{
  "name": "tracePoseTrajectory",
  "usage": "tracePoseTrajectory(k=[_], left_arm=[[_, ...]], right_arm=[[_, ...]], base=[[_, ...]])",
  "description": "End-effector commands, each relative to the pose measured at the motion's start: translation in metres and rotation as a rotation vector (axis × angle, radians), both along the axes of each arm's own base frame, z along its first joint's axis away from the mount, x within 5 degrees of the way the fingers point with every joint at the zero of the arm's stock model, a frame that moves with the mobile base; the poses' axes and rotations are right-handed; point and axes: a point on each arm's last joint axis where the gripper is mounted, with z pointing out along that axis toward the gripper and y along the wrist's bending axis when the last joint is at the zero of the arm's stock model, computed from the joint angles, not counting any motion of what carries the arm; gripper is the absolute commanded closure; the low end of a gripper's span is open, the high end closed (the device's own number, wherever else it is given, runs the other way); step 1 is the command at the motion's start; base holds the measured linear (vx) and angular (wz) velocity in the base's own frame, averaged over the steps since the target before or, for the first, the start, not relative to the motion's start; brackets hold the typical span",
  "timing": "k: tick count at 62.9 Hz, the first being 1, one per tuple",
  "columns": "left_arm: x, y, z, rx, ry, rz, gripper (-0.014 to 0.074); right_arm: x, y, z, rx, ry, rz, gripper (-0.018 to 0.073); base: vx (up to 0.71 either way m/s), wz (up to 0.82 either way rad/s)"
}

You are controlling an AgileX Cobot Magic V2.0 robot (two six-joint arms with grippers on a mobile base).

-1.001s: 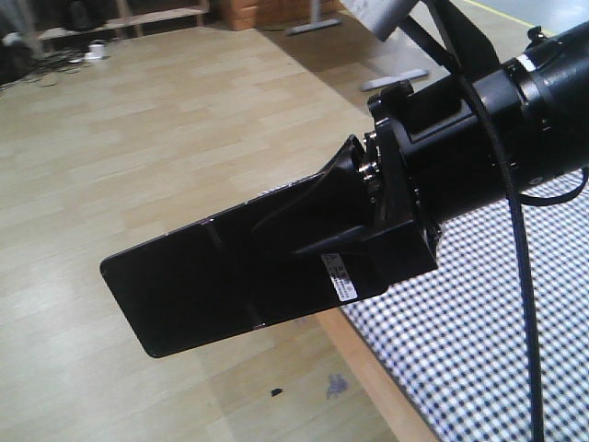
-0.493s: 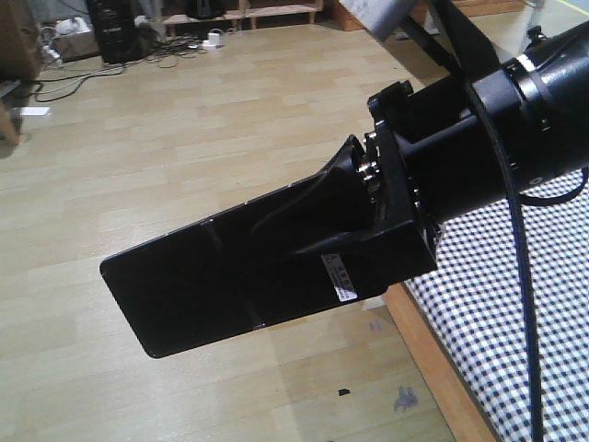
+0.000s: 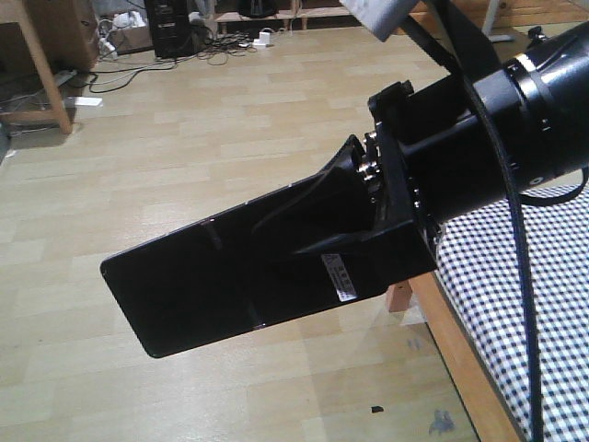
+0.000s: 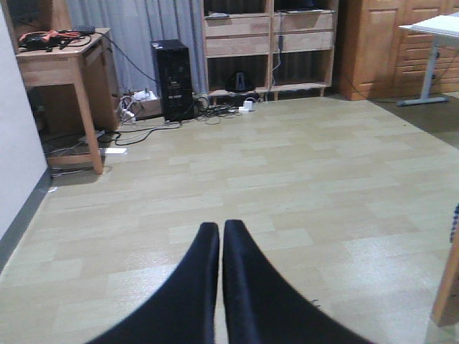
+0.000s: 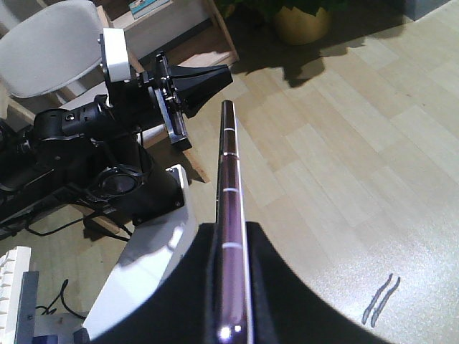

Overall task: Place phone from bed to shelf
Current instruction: 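Hold the phone in the right gripper while the base turns away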

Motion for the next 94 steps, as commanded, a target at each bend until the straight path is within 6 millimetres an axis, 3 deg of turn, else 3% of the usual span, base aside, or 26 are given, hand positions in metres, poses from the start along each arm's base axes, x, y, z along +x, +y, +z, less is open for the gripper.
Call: tracePoseTrajectory(k=[1, 94], left_arm=[[0.0004, 0.0002, 0.005, -0.007, -0.075, 0.003, 0.0595], [0.0004, 0.0002, 0.005, -0.007, -0.075, 0.003, 0.0595]], right_arm=[[-0.014, -0.0028, 0.0182, 0.073, -0.004, 0.036, 0.0561], [-0.0139, -0.0028, 0.0182, 0.074, -0.004, 0.035, 0.0561]], base=[[0.12, 0.21], [0.29, 0.03]])
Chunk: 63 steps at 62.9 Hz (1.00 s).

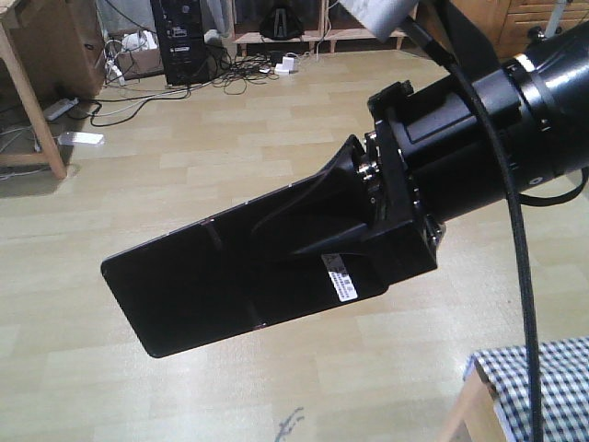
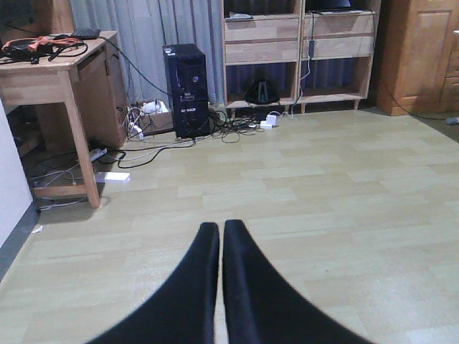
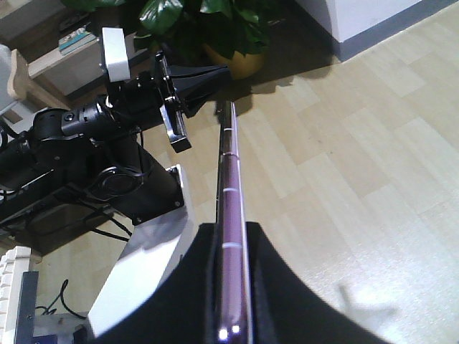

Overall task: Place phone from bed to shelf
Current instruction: 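Hold the phone in the right gripper while the base turns away, then hold the phone while the base drives to the wooden shelf desk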

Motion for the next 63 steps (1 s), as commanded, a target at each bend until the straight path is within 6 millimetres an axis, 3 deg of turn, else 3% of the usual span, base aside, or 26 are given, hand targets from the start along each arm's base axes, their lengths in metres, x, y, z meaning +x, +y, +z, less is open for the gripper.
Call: tracePoseTrajectory(k=[1, 63], left_arm=[[0.0004, 0.0002, 0.005, -0.007, -0.075, 0.003, 0.0595], [0.0004, 0.0002, 0.005, -0.007, -0.075, 0.003, 0.0595]], right_arm=[[-0.0139, -0.0028, 0.0182, 0.074, -0.004, 0.035, 0.0561], [-0.0139, -0.0028, 0.0182, 0.074, -0.004, 0.035, 0.0561]], base=[[0.4, 0.05], [0.4, -0.03]])
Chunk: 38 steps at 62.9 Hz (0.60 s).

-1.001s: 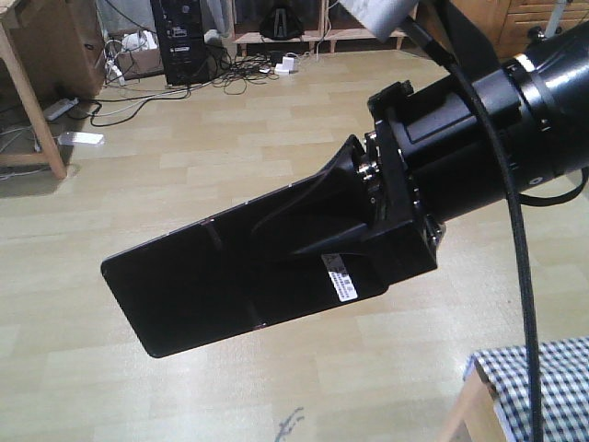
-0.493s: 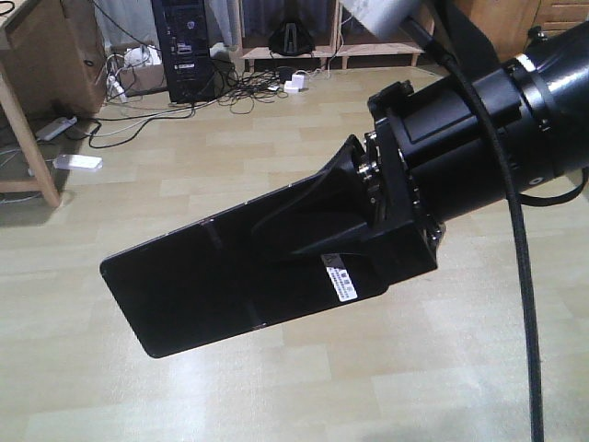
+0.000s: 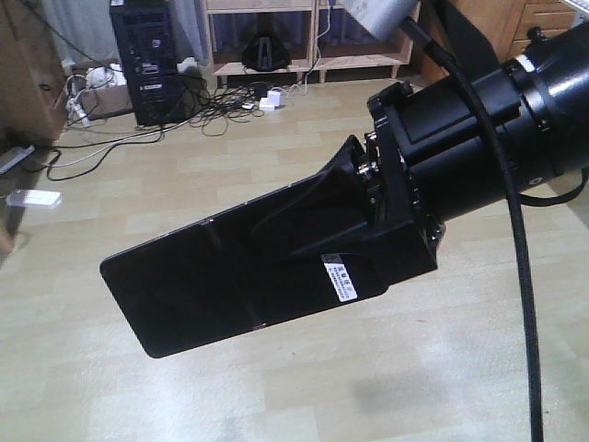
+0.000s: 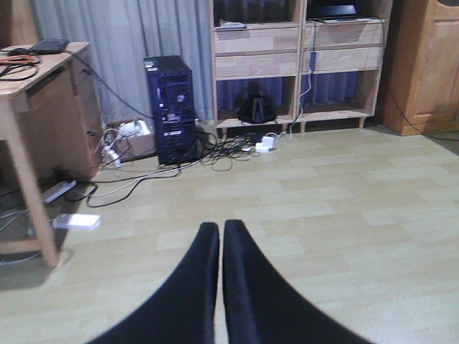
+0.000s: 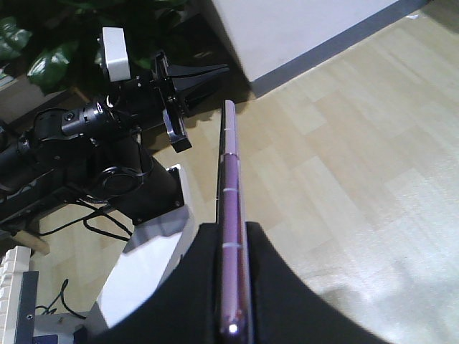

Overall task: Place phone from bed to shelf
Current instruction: 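Hold the phone while the base drives to the wooden shelf desk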

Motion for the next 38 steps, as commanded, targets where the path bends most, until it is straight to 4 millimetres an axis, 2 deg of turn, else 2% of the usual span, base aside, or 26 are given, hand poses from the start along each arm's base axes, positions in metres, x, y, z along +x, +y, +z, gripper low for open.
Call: tracePoseTrajectory(k=[1, 38], left_arm=[[0.0004, 0.0002, 0.005, -0.007, -0.075, 0.003, 0.0595], [0.0004, 0.0002, 0.005, -0.007, -0.075, 0.003, 0.0595]], right_arm=[[-0.0139, -0.0028, 0.0182, 0.074, -0.004, 0.035, 0.0561], [-0.014, -0.0027, 0.0184, 0.075, -0.003, 0.035, 0.0561]], base=[[0.39, -0.17], [0.4, -0.14]])
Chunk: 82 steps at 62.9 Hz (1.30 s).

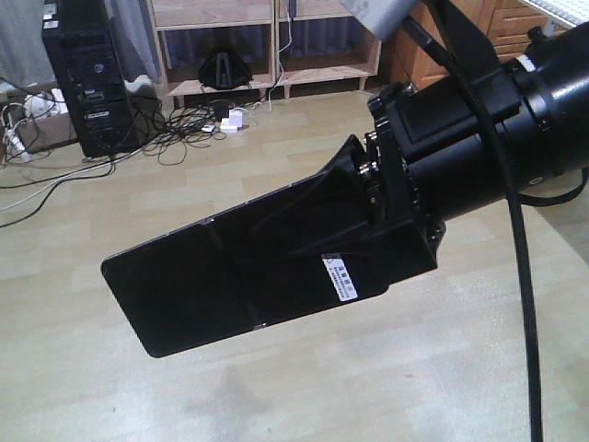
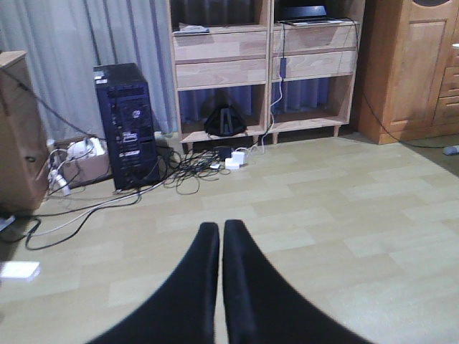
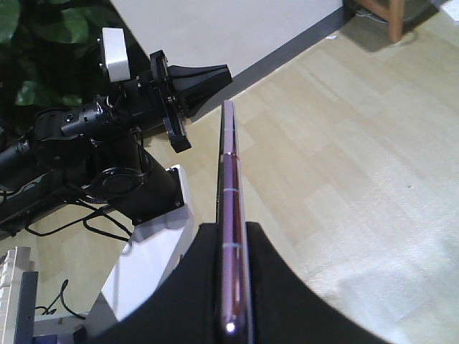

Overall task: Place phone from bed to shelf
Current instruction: 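Hold the phone while the base drives to the wooden shelf desk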

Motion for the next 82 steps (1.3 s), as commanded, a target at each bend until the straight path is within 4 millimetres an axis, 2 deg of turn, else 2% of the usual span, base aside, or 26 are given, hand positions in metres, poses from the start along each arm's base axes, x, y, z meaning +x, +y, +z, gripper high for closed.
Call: tracePoseTrajectory(k=[1, 82], left_arm=[[0.0004, 0.0002, 0.005, -0.007, -0.075, 0.003, 0.0595], [0.0004, 0.0002, 0.005, -0.007, -0.075, 0.003, 0.0595]], right_arm=[[-0.014, -0.0027, 0.0184, 0.075, -0.003, 0.035, 0.0561], [-0.0141, -0.0027, 0.0185, 0.077, -0.002, 0.036, 0.0561]], base=[[0.41, -0.09], [0.43, -0.19]])
